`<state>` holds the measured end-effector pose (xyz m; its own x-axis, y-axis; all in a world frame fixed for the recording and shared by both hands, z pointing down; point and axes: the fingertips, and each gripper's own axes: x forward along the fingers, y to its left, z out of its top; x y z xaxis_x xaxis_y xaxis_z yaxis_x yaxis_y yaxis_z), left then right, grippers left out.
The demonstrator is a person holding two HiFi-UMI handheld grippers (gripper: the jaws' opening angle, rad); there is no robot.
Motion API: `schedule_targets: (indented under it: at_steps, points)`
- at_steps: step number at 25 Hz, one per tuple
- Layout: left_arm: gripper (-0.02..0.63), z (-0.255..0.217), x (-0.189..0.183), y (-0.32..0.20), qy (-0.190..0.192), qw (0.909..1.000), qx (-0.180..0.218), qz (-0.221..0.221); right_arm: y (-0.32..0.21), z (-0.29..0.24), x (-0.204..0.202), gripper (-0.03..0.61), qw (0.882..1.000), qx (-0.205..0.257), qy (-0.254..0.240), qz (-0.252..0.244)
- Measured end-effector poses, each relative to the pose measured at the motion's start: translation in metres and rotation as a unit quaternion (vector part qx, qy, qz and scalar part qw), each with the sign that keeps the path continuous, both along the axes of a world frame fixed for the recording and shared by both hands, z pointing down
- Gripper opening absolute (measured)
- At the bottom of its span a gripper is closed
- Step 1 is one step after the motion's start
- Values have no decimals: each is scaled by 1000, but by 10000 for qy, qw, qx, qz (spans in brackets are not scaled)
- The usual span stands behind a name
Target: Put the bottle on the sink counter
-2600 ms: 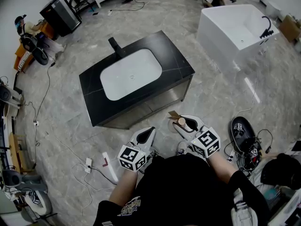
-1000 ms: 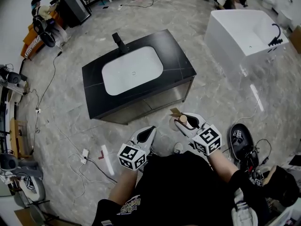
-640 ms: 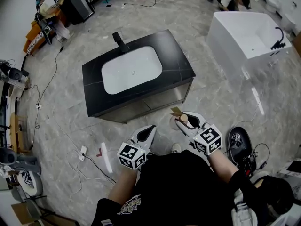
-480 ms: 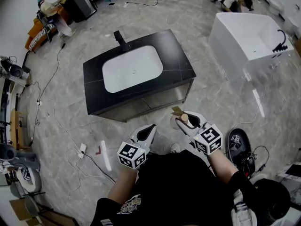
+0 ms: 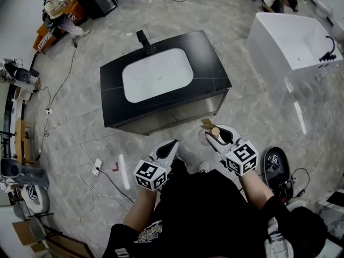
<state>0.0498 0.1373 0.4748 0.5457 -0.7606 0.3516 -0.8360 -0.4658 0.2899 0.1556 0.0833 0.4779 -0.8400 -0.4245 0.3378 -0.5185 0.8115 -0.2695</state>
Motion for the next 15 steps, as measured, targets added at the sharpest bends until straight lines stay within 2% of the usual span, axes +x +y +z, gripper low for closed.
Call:
schedule_targets:
  at_steps: [15]
  points:
    - [0,-5,-71,-64,140,9996,138,187,-51,-9,-50,164,9990,51,143,414]
